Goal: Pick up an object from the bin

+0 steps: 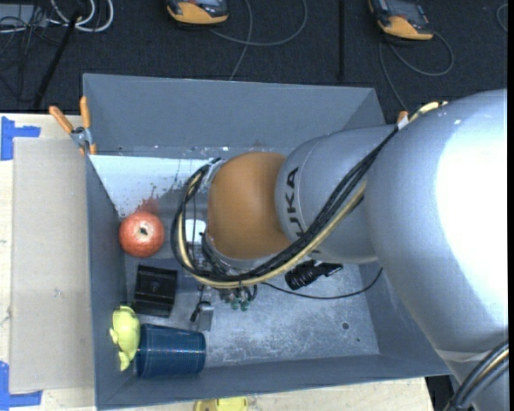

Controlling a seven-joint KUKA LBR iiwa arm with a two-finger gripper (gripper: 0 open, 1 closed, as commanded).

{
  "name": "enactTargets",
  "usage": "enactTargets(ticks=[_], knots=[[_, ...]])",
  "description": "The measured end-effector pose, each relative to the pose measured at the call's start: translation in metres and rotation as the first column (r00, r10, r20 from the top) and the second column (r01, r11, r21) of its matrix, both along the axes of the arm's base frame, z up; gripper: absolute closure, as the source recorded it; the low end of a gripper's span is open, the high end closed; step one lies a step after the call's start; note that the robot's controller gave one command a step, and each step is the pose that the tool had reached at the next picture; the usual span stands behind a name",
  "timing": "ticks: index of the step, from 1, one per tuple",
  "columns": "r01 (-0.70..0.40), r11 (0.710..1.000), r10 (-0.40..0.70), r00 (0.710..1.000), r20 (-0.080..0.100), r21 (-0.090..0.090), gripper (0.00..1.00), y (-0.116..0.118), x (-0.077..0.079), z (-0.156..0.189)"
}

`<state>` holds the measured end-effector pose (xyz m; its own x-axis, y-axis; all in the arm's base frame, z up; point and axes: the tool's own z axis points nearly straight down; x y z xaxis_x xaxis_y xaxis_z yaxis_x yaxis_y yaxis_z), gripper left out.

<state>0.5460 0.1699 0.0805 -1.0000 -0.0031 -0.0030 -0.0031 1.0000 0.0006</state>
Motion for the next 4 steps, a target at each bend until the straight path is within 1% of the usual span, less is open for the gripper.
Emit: enactTargets(ticks=[1, 2, 3, 4], knots=[[0.0, 1.0, 0.0, 1.0, 0.0, 0.0, 0.0, 0.0, 0.0, 0.0], [-0.069, 0.998, 0.069, 0.998, -0.004, -0.004, 0.0, 0.015, 0.012, -0.003], [-0.117, 0.993, 0.117, 0.993, -0.003, -0.003, 0.0, 0.026, 0.02, -0.005], [-0.325, 0.946, 0.325, 0.946, -0.004, 0.0, 1.0, 0.061, 0.015, -0.005]])
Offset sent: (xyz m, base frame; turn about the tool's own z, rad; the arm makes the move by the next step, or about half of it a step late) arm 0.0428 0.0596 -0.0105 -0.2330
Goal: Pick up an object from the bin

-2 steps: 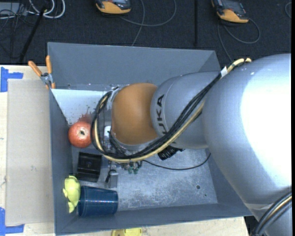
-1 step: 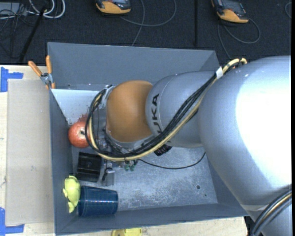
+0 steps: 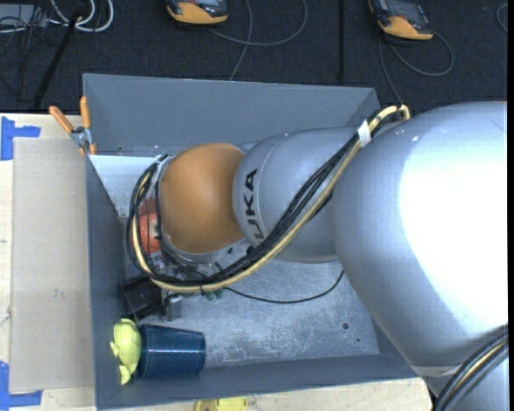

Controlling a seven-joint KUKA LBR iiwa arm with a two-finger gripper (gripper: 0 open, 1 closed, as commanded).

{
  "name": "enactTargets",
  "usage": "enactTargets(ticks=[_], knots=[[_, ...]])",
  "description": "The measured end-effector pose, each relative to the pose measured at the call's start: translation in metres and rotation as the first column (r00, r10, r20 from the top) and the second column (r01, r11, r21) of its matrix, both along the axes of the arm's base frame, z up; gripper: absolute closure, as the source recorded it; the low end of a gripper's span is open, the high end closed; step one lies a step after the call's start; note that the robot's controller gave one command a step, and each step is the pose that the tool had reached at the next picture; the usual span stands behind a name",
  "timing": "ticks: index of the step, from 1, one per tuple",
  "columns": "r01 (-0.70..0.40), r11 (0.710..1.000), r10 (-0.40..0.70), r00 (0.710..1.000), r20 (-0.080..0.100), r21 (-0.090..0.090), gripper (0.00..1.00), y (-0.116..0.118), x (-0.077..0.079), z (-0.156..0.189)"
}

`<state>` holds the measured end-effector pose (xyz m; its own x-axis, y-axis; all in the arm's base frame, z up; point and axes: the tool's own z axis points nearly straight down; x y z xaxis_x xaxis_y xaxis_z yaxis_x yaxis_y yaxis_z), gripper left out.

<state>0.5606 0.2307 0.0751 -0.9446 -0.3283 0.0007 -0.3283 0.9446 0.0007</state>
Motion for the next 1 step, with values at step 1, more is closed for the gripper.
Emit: enactTargets(ticks=[1], knots=[[0.001, 1.0, -0.001, 1.0, 0.0, 0.0, 1.0, 0.0, 0.0, 0.0]])
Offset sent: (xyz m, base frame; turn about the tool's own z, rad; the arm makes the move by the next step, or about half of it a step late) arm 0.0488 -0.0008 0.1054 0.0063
